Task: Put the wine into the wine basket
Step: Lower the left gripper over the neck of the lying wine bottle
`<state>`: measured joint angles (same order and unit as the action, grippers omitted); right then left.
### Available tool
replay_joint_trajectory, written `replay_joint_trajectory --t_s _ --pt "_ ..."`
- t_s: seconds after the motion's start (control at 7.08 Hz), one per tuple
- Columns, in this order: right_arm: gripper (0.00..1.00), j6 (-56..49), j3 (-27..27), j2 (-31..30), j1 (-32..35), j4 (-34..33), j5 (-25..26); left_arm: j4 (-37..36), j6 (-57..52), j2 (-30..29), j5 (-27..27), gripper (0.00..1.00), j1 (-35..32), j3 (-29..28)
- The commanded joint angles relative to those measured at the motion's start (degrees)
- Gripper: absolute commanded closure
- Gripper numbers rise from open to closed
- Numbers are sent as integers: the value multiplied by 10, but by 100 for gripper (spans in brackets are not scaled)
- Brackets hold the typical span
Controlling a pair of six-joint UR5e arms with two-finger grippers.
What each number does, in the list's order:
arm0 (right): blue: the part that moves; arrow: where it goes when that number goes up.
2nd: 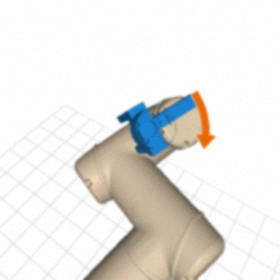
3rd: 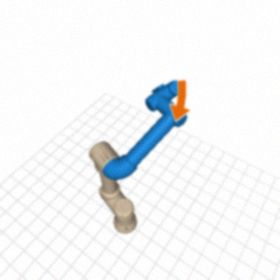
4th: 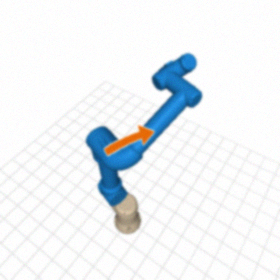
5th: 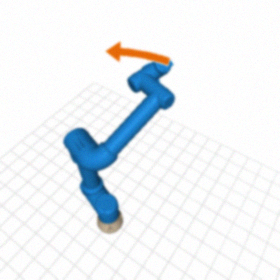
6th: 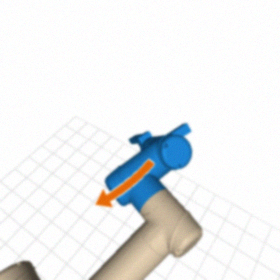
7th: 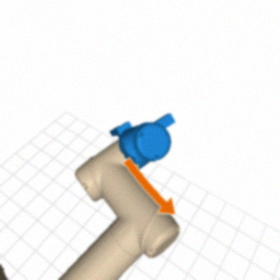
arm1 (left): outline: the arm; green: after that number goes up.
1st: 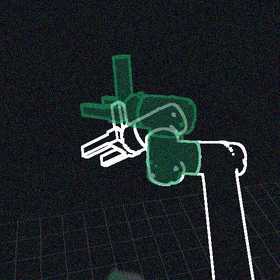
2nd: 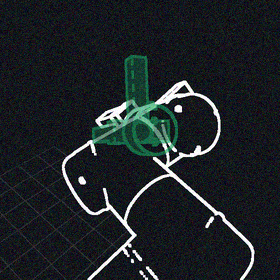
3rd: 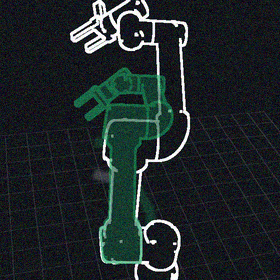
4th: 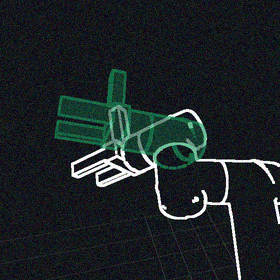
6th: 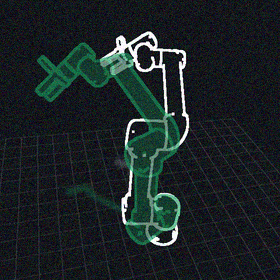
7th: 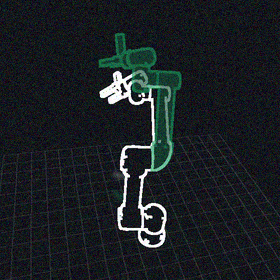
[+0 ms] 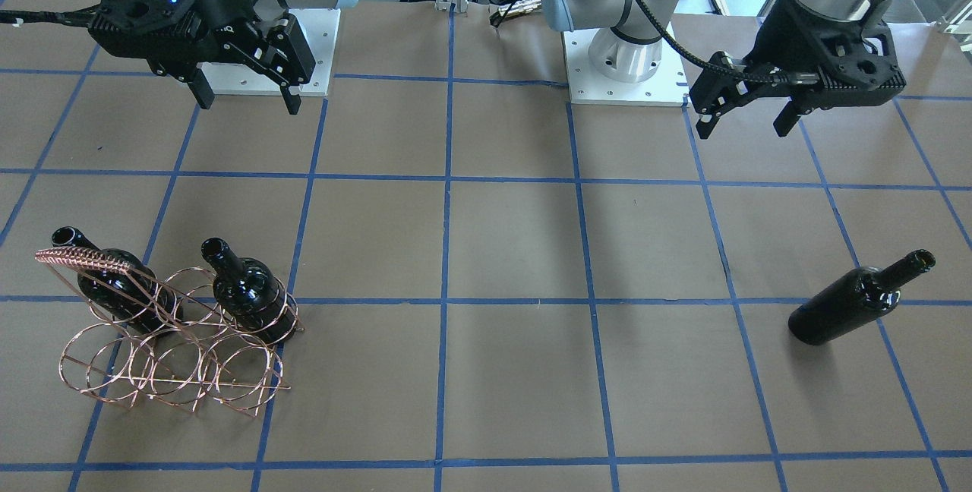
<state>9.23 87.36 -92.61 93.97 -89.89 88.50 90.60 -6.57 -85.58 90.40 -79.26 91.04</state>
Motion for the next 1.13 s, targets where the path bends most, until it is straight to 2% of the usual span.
replay_joint_trajectory --t_s 0.0,0.99 --pt "0 0 0 -2 0 1 1 1 0 4 2 0 5 -1" --pt "0 -1 0 -1 0 2 3 4 10 1 -4 0 -15 1"
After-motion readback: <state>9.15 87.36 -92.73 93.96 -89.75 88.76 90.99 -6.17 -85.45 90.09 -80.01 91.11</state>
